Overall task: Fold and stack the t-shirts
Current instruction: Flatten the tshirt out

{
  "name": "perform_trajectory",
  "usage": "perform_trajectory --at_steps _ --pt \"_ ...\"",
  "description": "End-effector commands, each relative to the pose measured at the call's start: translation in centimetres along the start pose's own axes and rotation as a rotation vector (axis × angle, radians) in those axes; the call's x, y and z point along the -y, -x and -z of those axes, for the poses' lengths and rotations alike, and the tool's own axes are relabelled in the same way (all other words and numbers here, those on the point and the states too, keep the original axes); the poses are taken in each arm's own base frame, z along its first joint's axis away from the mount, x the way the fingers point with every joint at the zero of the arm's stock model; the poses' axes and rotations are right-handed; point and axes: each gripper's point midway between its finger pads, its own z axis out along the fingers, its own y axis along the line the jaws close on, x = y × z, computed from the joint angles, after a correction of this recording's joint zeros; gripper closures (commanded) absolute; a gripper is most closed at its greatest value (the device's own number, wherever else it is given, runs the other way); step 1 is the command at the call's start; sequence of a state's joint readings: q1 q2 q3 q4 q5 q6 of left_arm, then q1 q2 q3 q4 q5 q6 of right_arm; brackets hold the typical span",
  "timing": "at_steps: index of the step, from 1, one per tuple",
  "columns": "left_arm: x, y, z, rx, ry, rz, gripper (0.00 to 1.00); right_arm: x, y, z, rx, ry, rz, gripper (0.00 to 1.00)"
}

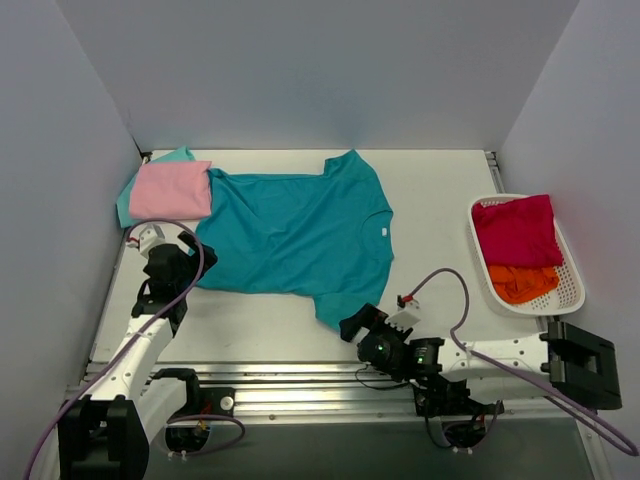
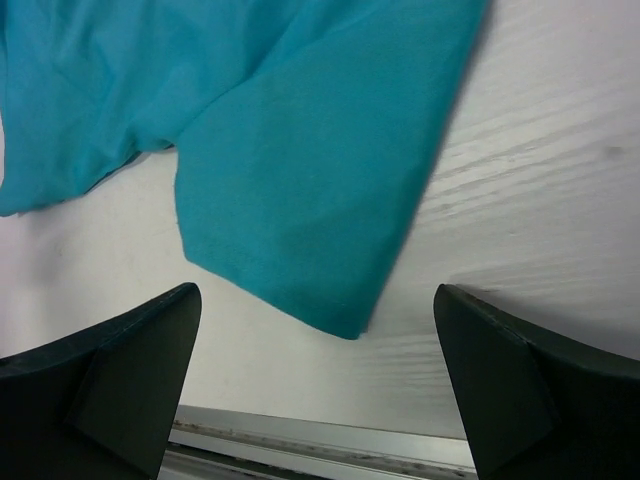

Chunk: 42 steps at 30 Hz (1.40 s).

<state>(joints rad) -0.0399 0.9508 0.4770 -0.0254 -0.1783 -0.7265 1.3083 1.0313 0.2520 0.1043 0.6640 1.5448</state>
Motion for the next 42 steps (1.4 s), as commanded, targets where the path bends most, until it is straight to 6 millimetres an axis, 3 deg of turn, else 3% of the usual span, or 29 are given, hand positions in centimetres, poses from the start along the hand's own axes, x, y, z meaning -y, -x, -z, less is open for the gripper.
perform_trajectory --at_steps 1,6,8,11,13,14,17,21,24,25,28,32,34,42 --pt "1.1 0.9 -0.3 0.037 -0.048 0.017 0.06 -3.0 -0.5 -1.0 0.011 0.024 -0.016 0.02" --pt "1.1 0.9 -0.4 0.040 -0.051 0.015 0.06 -3.8 -2.5 -2.6 -0.045 0.021 0.011 0.02" --pt "1.1 1.1 -0.3 0.043 -0.052 0.016 0.06 -3.7 -2.4 -2.9 -0.049 0.015 0.012 0.03" --pt "1.0 1.3 -0.1 0.049 -0.053 0.018 0.06 -4.0 -2.0 -2.8 -0.041 0.022 0.011 0.12" --pt "0.9 1.3 0.0 0.055 -0.054 0.020 0.06 -4.1 -1.5 -2.6 -0.032 0.036 0.007 0.43" --pt "0.8 1.3 0.0 0.055 -0.053 0.022 0.06 -3.8 -1.3 -2.6 -0.026 0.031 0.009 0.76" --pt "0.7 1.3 -0.1 0.055 -0.053 0.024 0.06 -3.2 -0.8 -2.5 -0.021 0.022 0.016 1.00" --pt "0.5 0.8 -0.2 0.039 -0.047 0.025 0.06 -2.4 0.3 -2.5 -0.001 0.006 0.022 1.00" --pt "-0.2 -0.1 -0.2 -0.004 -0.015 0.022 0.06 -1.8 2.5 -2.2 0.059 -0.022 0.034 1.00" --pt "-0.8 -1.2 0.0 -0.044 0.010 0.019 0.06 -1.6 3.5 -1.8 0.081 -0.028 0.036 1.00" --pt "0.0 -3.2 0.1 -0.116 -0.015 0.015 0.06 -0.9 6.0 -1.6 0.145 -0.044 0.038 1.00" --pt "0.8 -6.6 0.8 -0.197 -0.037 -0.023 0.06 0.1 8.5 -1.5 0.212 -0.078 0.050 1.00" --pt "0.4 -7.4 1.1 -0.214 -0.010 -0.026 0.06 0.6 9.4 -1.5 0.236 -0.086 0.038 1.00" --pt "0.2 -7.9 3.8 -0.205 -0.001 -0.025 0.06 2.6 11.3 -1.8 0.270 -0.143 0.040 1.00"
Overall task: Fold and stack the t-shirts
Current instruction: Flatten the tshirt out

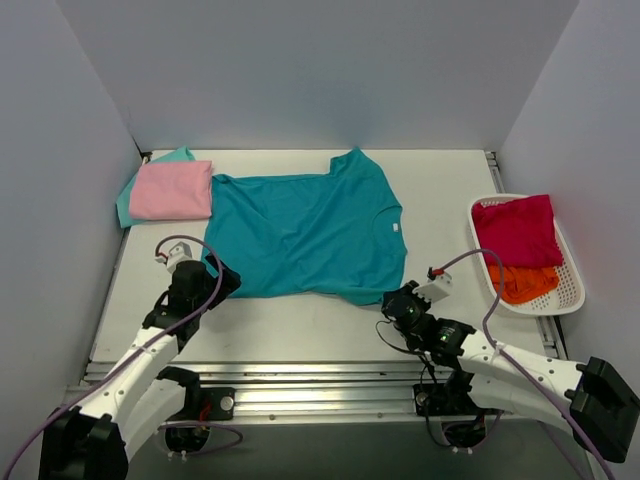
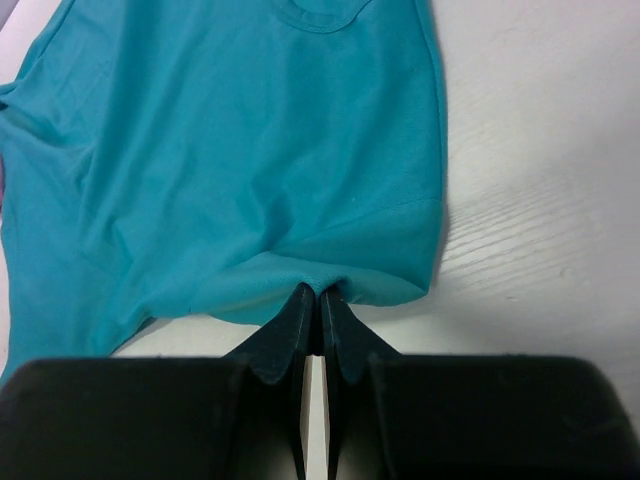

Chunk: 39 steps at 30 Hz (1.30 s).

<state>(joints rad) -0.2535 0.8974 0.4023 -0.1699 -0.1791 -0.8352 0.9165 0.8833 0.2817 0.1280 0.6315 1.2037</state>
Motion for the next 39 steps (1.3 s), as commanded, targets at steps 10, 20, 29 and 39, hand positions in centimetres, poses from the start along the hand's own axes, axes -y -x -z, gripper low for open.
perform_trajectory --at_steps 10,20,29,39 --pt "-2.0 -2.2 2.6 -0.023 0.104 -0.021 0.06 4.0 4.6 0.0 0.137 -0.105 -0.046 1.00" --pt "-1.2 -5.2 1.7 -0.032 0.120 -0.030 0.06 5.3 5.8 -0.6 0.175 -0.142 -0.090 1.00" --pt "-1.8 -6.0 2.5 0.018 0.169 -0.067 0.06 5.6 6.0 -0.7 0.175 -0.143 -0.107 1.00" --pt "-1.9 -6.6 3.0 0.057 0.196 -0.108 0.06 5.8 6.0 -0.7 0.165 -0.150 -0.107 1.00"
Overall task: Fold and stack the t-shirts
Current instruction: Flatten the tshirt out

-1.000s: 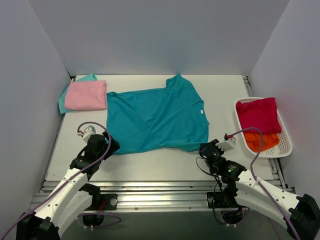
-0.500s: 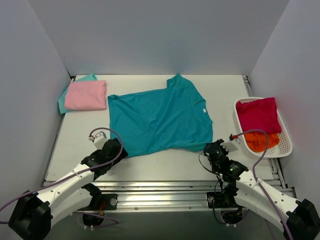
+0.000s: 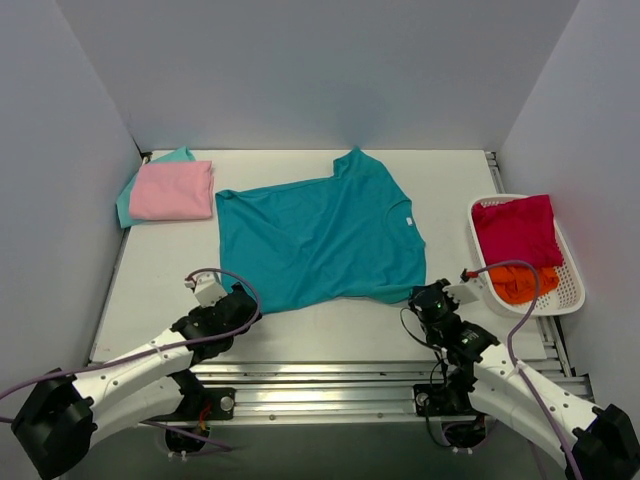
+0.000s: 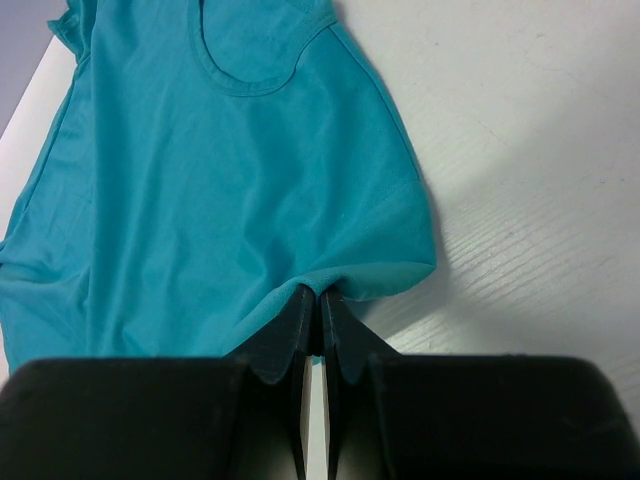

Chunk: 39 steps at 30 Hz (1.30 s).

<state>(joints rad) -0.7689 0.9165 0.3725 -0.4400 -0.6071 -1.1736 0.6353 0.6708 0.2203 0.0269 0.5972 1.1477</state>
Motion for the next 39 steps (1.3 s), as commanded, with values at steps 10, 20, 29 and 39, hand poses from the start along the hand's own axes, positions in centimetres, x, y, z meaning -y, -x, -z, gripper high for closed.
perform_trajectory --at_steps 10,20,29,39 --pt "0.4 -0.1 -1.4 0.086 0.106 -0.010 0.06 1.6 1.2 0.3 0.040 -0.030 -0.055 1.00" --pt "0.6 0.1 -1.4 0.102 0.086 0.016 0.30 1.8 1.4 0.2 0.047 -0.032 -0.067 1.00" --pt "1.1 -0.8 -1.6 0.069 0.051 0.031 0.54 1.7 1.3 0.1 0.041 -0.033 -0.059 1.00" --pt "2.4 1.0 -0.1 0.088 0.013 0.027 0.98 1.6 1.9 0.6 0.054 -0.030 -0.077 1.00"
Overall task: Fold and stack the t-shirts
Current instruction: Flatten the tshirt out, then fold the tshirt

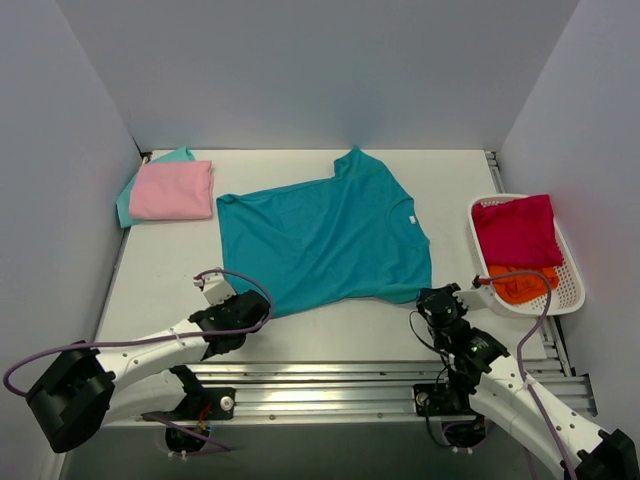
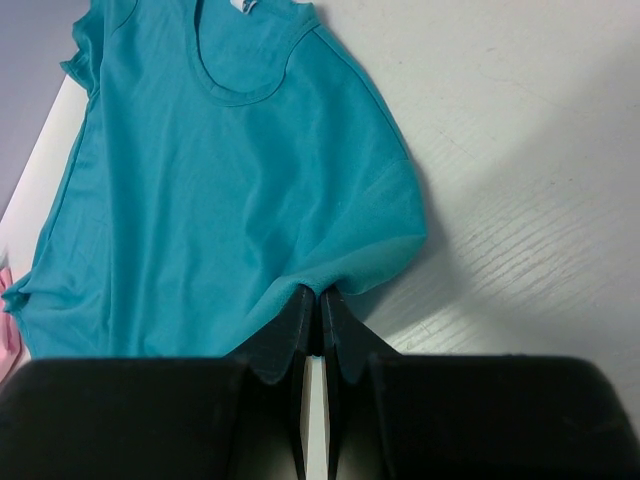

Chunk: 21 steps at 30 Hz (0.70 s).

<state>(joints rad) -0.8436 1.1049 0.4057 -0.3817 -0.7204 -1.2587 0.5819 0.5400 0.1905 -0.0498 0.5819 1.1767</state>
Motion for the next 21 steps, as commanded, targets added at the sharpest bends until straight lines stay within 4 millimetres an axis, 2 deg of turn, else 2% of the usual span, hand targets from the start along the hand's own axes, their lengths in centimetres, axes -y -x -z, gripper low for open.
perform_trajectory --at_steps 1,6,15,17,21 --pt "1.2 2.0 1.5 0.029 -0.039 0.039 0.98 0.2 1.1 0.5 0.030 -0.009 -0.010 1.00" --pt "0.7 4.3 3.5 0.071 -0.077 0.069 0.98 0.1 2.6 1.7 0.057 -0.005 -0.032 1.00" --pt "0.4 5.5 4.8 0.082 -0.108 0.069 0.98 -0.6 2.8 2.9 0.015 0.028 -0.020 1.00" --pt "0.9 5.8 5.0 0.090 -0.125 0.079 0.98 -1.1 3.0 2.9 0.019 0.042 -0.010 1.00" --pt "2.1 7.5 5.3 0.140 -0.148 0.091 0.98 -3.5 3.4 2.1 0.036 0.072 0.008 1.00"
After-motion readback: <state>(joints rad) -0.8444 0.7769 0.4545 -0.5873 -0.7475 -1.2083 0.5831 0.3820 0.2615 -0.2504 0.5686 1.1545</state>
